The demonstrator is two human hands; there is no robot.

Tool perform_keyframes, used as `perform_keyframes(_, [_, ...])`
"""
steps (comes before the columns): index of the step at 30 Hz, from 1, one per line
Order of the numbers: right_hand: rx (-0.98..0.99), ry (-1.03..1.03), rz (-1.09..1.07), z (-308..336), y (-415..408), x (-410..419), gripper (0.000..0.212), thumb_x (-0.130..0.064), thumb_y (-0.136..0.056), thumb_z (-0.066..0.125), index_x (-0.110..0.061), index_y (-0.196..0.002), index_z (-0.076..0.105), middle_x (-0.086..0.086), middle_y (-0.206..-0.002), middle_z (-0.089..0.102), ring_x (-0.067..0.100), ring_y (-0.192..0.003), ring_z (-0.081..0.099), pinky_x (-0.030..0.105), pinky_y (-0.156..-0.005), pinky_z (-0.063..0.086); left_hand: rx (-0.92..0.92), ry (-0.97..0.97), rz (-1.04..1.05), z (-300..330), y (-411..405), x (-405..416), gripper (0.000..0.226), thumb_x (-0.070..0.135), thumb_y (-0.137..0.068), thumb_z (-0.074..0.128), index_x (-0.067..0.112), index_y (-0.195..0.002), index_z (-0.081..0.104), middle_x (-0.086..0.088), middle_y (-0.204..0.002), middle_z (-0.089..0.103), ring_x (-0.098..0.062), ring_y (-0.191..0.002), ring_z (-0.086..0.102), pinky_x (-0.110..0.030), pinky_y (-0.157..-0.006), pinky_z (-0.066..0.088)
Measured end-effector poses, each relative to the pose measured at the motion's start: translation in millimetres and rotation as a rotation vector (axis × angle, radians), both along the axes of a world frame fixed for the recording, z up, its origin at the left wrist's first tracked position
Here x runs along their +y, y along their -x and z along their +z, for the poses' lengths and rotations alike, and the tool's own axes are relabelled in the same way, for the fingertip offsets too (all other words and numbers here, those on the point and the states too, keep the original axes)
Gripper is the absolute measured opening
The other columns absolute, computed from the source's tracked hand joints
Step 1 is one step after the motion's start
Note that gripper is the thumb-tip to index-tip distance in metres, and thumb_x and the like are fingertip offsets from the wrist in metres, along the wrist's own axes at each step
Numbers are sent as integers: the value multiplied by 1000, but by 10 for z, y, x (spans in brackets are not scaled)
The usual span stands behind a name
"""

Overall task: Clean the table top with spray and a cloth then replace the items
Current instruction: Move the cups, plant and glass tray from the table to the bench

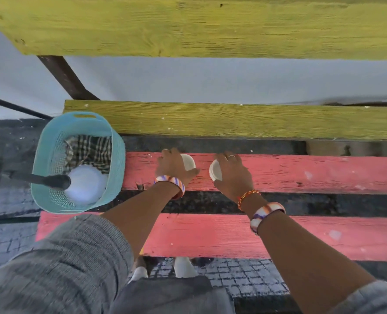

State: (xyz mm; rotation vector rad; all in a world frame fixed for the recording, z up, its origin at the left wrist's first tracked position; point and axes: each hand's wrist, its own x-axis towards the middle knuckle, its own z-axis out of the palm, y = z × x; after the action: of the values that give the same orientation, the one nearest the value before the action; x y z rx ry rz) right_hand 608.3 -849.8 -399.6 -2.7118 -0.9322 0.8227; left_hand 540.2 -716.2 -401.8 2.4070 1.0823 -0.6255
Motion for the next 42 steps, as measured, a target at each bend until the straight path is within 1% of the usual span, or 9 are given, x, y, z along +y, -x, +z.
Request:
perform_keyframes(4, [-98, 49, 123, 70, 54, -64, 67, -18, -79, 66, -13, -138, 36, 15, -145, 36, 31, -139, 25, 44, -100, 43, -40, -38, -45, 69, 96, -44, 85, 54, -75, 63, 3, -134, 29, -21, -139, 35, -37, -127, 39, -43, -99, 40])
perform_keyframes(9, [-498, 6, 864, 136, 286, -155, 29, -15, -65, 74, -13, -94, 72, 7, -100, 72, 27, -108, 62, 39, -81, 56, -356, -159, -362, 245, 433, -119, 72, 25, -70, 71, 4, -131, 40, -21, -134, 48, -40, -121, 48, -45, -80, 56])
perform_keyframes(13, [-209, 245, 1165, 273, 677, -133, 18, -3, -86, 55, -5, -100, 67, 14, -98, 71, 35, -96, 65, 42, -82, 53, -404, -252, -709, 245, 882, -65, 63, 18, -51, 78, 8, -109, 57, -11, -97, 71, -29, -88, 70, -32, -59, 59])
perform_keyframes(17, [-120, 472, 1276, 259, 1114, 10, 25, -3, -94, 43, -3, -115, 56, 16, -115, 63, 34, -107, 57, 40, -83, 48, -213, -65, -848, 396, 1329, 58, 30, 14, -83, 56, 7, -113, 59, -12, -103, 65, -34, -96, 64, -37, -67, 53])
perform_keyframes(19, [-107, 519, 1275, 258, 1343, 131, 27, -5, -95, 42, -4, -120, 55, 16, -119, 61, 34, -109, 56, 40, -85, 47, -94, -95, -847, 382, 1579, 178, 34, 16, -94, 37, 12, -127, 47, -10, -120, 57, -33, -112, 55, -41, -80, 48])
perform_keyframes(23, [-153, 450, 1205, 458, 1788, 582, 28, -4, -94, 40, -4, -118, 55, 17, -116, 61, 35, -105, 58, 39, -80, 47, -82, -127, -809, 586, 2093, 495, 33, 19, -94, 36, 12, -125, 47, -10, -123, 56, -33, -115, 53, -41, -83, 46])
perform_keyframes(33, [-448, 142, 997, 1678, 2842, 2238, 25, -19, -94, 41, -8, -99, 63, 14, -102, 68, 33, -95, 65, 34, -72, 49, -380, -327, -431, 1677, 3328, 1581, 27, 21, -90, 42, 12, -111, 55, -11, -113, 64, -36, -103, 62, -41, -77, 50])
perform_keyframes(39, [-505, -30, 906, 2201, 3090, 3184, 30, -27, -92, 43, -17, -113, 62, 14, -107, 65, 33, -100, 61, 33, -72, 46, -500, -425, -190, 2201, 3685, 2432, 27, 23, -88, 42, 13, -109, 55, -14, -113, 62, -39, -103, 59, -35, -68, 38])
perform_keyframes(42, [-456, -157, 808, 2287, 3052, 3582, 32, -30, -92, 43, -16, -113, 63, 16, -104, 67, 35, -97, 61, 36, -74, 48, -572, -377, -52, 2372, 3704, 2819, 28, 23, -86, 45, 16, -109, 59, -16, -113, 63, -40, -104, 59, -39, -76, 47])
